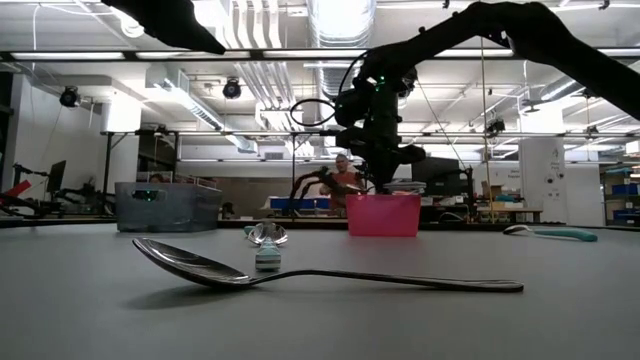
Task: Sort silverware by color (type)
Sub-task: Put the white green spoon into the red bin
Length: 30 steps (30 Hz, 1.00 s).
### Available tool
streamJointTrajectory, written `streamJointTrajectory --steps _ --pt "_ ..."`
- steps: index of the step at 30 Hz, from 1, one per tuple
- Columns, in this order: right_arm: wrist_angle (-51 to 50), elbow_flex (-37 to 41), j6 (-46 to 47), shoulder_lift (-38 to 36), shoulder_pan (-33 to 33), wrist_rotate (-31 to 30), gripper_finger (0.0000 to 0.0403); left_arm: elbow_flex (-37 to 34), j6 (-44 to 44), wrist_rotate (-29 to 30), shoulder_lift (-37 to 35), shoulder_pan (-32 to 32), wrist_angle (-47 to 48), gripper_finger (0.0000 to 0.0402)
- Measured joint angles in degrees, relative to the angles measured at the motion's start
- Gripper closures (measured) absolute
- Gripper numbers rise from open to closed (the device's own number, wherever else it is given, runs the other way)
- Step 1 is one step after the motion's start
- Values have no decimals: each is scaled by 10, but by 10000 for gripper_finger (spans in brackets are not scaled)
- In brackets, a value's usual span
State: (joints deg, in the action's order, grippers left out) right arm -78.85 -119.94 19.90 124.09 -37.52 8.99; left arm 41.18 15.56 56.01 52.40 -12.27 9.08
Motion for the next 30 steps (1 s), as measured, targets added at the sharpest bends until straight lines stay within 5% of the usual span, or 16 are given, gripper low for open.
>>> streamJointTrajectory --steps 30 --pt "55 18 0 0 0 0 383 -1 0 0 0 0 0 231"
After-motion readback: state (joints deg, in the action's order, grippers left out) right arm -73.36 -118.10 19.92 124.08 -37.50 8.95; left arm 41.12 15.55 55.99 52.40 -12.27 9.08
